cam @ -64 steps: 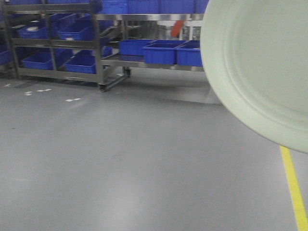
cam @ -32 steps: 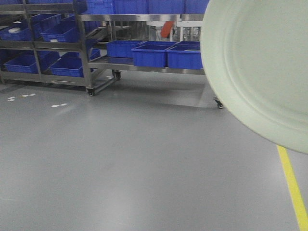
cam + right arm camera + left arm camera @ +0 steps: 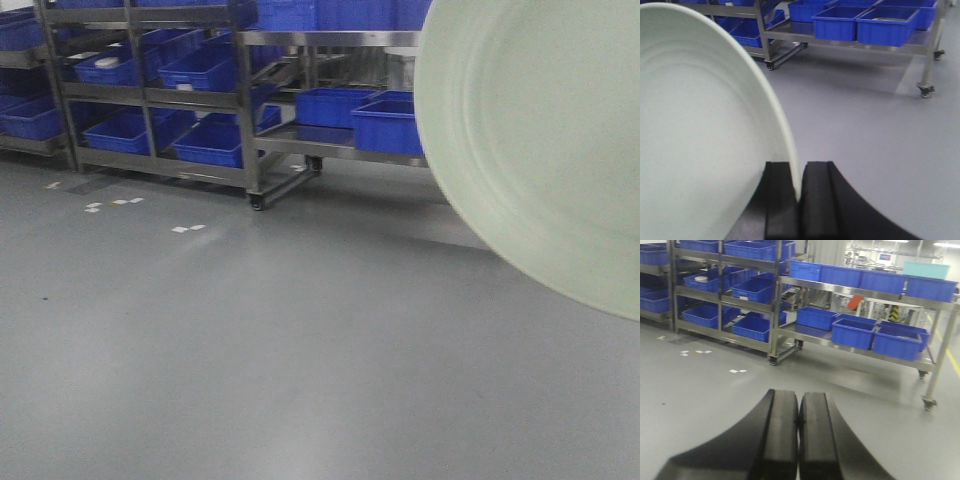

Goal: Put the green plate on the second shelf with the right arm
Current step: 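Drive the base toward the blue-bin shelving while holding the plate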

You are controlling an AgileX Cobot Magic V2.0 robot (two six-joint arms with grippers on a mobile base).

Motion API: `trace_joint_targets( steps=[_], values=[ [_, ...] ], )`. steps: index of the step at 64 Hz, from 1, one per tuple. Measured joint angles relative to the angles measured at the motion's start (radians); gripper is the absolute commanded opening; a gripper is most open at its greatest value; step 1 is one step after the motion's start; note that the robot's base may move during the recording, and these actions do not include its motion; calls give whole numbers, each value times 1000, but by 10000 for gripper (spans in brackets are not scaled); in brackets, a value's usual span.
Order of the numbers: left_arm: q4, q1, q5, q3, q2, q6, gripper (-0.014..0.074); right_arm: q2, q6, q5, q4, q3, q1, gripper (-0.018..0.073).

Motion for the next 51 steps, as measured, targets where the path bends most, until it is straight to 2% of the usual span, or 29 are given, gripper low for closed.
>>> trace_joint_targets(
  steps=[51],
  values=[
    [0, 0, 0, 0, 0, 0, 130, 0, 0, 2, 0, 0, 0, 53]
  ],
)
